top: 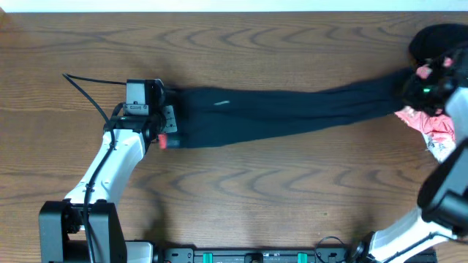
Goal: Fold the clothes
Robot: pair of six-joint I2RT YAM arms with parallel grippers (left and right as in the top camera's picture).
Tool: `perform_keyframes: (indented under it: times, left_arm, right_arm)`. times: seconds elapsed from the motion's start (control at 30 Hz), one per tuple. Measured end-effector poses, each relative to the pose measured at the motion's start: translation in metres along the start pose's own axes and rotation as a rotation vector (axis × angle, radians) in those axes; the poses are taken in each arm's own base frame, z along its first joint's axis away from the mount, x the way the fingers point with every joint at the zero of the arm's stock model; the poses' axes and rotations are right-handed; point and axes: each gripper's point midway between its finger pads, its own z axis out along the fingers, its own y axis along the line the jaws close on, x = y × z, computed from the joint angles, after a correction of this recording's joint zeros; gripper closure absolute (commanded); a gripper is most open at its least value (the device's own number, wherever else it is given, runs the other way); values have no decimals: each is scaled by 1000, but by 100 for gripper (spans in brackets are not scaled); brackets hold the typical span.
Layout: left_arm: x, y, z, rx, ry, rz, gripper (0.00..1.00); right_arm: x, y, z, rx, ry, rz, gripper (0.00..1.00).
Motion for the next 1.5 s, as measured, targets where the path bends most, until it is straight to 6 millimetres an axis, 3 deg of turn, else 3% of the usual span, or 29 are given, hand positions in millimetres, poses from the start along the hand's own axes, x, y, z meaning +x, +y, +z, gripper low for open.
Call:
perform_keyframes:
  times: [0.03,0.33,0.43,0.53,0.73,0.93,1.33,1.5]
  left_arm:
    - [1,0,0,-1,4,0,69]
    - [5,1,0,-4,22,-1,70]
    - [5,1,0,-5,22,-1,69]
    - [5,1,0,-5,22,-1,69]
    - [6,1,0,-5,23,-1,69]
    - [6,1,0,-5,24,-1,69]
    - [6,1,0,-5,24,-1,69]
    - [7,1,0,-6,28,-1,69]
  right_arm:
    - [-5,-11,-11,33,-24,16,99]
    - [-4,-74,-33,201,-33,114,99]
    - [-5,-78,-35,205,-36,111,99]
    - [-7,-68,-38,174,-45,79,99]
    - [-8,-23,-60,114,-80,-46,99]
    - [12,57,-78,27,-81,-265,99]
    - [109,196,-68,-96,42,-669,99]
    - [139,224,-65,-108,64,-773,99]
